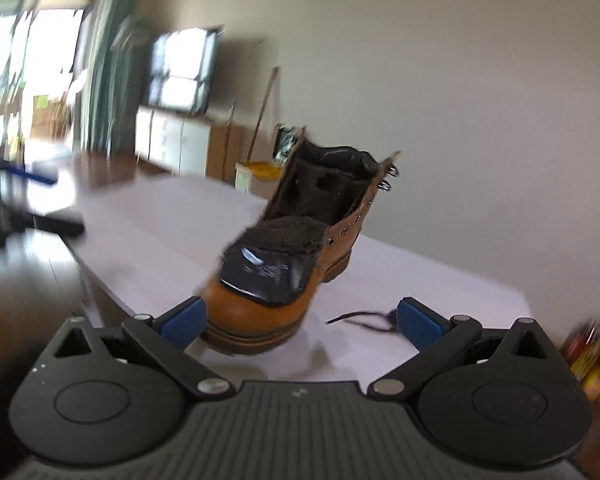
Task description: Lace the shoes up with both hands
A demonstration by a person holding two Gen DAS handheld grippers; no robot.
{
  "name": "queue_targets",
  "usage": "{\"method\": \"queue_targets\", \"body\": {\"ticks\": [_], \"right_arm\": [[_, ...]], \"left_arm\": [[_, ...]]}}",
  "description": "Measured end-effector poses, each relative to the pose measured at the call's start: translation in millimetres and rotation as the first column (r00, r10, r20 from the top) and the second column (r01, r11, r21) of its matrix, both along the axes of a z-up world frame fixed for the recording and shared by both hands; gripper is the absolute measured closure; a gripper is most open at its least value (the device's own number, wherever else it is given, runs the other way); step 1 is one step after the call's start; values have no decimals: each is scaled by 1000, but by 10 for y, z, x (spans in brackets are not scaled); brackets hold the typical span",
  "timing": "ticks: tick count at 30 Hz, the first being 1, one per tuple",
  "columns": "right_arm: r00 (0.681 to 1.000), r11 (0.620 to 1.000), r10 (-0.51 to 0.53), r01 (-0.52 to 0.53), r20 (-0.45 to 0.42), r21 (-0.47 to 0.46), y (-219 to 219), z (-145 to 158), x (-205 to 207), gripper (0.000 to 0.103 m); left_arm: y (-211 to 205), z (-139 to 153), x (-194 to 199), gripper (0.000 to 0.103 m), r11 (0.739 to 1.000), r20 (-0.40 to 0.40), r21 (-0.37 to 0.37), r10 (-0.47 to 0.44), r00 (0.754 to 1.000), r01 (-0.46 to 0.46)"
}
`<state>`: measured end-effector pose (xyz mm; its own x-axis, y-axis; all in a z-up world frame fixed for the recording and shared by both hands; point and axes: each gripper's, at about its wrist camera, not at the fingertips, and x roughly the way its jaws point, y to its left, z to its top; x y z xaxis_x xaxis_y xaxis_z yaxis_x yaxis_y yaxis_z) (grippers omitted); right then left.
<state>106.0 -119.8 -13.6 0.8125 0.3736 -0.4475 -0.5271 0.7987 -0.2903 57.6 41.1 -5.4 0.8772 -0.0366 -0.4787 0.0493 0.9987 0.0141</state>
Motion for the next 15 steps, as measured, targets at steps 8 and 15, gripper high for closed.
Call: {"method": "queue_targets", "body": {"ticks": [8,15], "right_arm": [[1000,995,18,-19,-16,-95,80,-268,486,1],[995,999,2,1,-102,34,-35,-316,723,1]], "left_arm": [[50,-157,478,0,994,-50,7,-113,992,113],[-23,-259,699,0,969,-62,28,-244,968,246]]}}
